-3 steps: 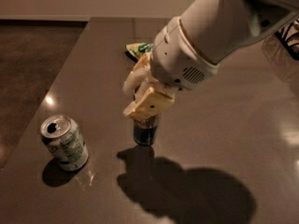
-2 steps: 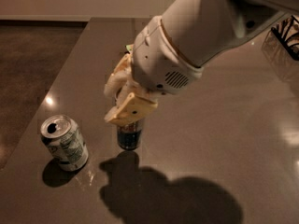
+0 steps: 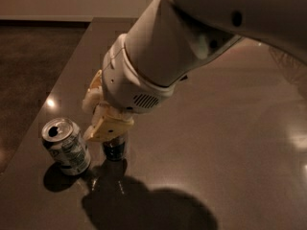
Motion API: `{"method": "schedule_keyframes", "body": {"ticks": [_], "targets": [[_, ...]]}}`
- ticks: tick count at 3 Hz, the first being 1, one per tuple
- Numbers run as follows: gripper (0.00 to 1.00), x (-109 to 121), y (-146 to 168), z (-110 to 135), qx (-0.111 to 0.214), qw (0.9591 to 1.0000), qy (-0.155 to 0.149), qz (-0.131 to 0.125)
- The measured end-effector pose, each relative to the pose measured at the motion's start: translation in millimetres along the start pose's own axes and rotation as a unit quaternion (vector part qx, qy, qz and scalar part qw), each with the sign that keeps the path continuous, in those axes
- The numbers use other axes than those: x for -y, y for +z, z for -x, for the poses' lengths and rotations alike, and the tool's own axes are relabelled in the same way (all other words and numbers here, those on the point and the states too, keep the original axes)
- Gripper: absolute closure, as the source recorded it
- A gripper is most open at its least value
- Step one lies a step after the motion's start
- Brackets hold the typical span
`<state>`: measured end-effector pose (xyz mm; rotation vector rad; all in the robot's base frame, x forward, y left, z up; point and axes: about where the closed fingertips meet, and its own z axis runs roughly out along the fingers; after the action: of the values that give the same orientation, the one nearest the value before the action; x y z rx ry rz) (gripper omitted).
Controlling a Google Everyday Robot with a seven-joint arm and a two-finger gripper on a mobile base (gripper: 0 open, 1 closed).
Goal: Move redbull can near 7up can
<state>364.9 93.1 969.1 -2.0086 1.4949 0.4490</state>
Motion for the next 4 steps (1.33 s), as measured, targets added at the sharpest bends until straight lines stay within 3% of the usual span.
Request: {"method": "schedule_keyframes", "body": {"ticks": [2,3,4], "targets": [[1.00,8,30,-12,-0.027,0.9996,-0.003,0.013],[0.85,8,39,-15,-0.034,0.9992,-0.003,0.021],[0.61,7,46,-17,-0.038,0.9989,-0.003,0.028]]}}
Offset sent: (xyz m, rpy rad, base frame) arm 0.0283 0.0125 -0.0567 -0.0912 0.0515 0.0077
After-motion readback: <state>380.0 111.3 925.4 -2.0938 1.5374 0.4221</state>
